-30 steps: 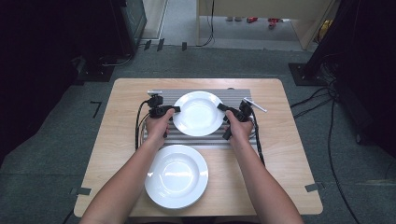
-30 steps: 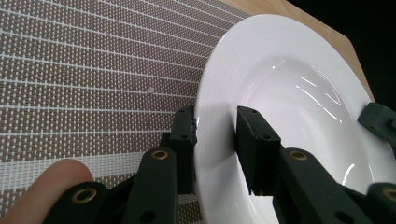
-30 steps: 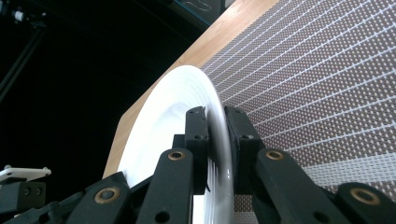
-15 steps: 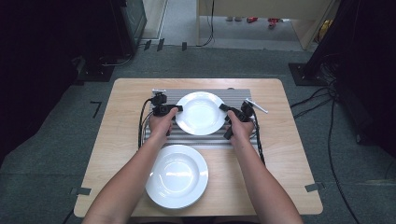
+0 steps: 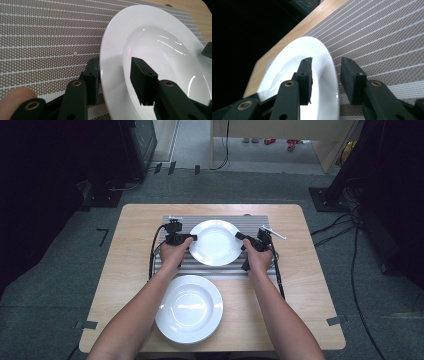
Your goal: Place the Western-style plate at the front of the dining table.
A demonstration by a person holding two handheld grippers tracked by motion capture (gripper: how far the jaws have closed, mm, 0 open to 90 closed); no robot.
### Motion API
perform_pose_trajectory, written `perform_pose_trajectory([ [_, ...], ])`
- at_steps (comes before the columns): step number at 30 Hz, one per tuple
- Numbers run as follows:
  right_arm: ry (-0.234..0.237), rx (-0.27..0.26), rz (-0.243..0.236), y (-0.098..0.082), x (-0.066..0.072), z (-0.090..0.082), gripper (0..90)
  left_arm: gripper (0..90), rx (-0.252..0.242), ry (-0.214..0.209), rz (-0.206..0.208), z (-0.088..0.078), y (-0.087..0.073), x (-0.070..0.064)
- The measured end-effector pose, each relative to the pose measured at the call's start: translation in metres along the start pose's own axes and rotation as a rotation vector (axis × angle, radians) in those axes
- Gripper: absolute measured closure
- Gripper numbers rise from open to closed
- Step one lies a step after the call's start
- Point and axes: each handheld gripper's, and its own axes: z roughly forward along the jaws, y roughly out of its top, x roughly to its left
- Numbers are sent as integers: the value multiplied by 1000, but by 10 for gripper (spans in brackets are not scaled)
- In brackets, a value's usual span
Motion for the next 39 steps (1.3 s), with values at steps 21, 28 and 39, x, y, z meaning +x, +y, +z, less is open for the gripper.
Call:
perform_pose_trajectory([
  [21,23,24,-299,16,20,-68,315,173,-94,-13,77,-80,-10,10],
  [28,18,39,-353,10,22,-88,290,173,-108,-61,67,-105,-23,20],
  [39,15,21,-404,4,21,-112,265,155,-140,-48,77,-133,-47,38],
])
